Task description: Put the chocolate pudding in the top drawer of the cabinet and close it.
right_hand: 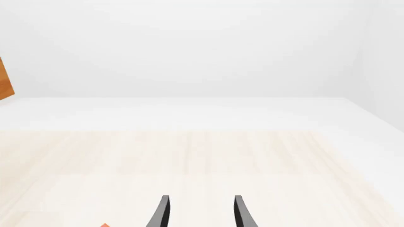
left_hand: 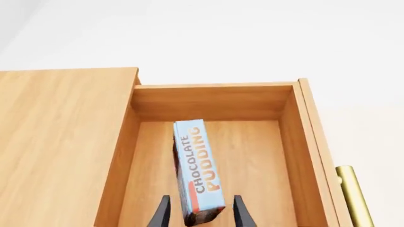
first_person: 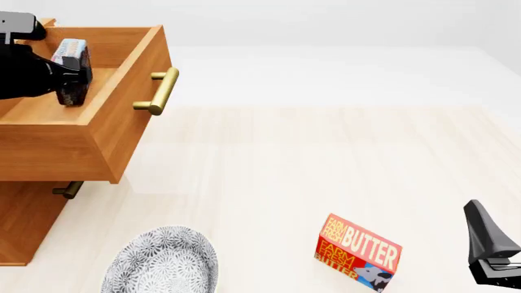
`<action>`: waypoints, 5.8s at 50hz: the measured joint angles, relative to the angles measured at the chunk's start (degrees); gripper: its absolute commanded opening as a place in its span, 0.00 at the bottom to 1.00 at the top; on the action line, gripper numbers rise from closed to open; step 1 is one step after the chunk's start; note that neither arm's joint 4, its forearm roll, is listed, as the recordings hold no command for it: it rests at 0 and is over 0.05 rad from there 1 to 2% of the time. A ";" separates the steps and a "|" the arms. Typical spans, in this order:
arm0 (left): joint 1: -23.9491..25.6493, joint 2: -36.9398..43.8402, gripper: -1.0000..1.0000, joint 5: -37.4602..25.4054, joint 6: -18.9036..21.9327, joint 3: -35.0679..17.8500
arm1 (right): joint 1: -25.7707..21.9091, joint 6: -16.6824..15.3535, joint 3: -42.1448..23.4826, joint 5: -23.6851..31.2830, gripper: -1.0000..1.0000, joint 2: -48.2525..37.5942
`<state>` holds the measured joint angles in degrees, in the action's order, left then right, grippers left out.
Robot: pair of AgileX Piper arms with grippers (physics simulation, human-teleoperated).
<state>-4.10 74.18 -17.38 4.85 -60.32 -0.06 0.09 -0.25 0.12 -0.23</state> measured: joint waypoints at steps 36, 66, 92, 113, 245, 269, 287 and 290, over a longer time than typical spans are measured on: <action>1.14 -2.36 1.00 -1.71 0.48 0.46 | 0.00 0.00 0.00 0.00 1.00 0.00; 3.49 -9.07 1.00 -6.08 0.55 -0.44 | 0.00 0.00 0.00 0.00 1.00 0.00; 9.57 -12.82 1.00 -11.42 1.63 -3.69 | 0.00 0.00 0.00 0.00 1.00 0.00; 16.79 -14.33 1.00 -15.46 2.09 -7.13 | 0.00 0.00 0.00 0.00 1.00 0.00; 39.46 5.75 1.00 -13.77 -18.20 -11.95 | 0.00 0.00 0.00 0.00 1.00 0.00; 37.92 7.11 1.00 -11.50 -20.30 -9.84 | 0.00 0.00 0.00 0.00 1.00 0.00; 36.64 7.05 1.00 -10.18 -20.84 -8.38 | 0.00 0.00 0.00 0.00 1.00 0.00; 36.44 6.92 1.00 -9.96 -20.71 -8.15 | 0.00 0.00 0.00 0.00 1.00 0.00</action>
<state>32.35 81.10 -27.34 -15.85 -68.47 -0.06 0.09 -0.25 0.13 -0.23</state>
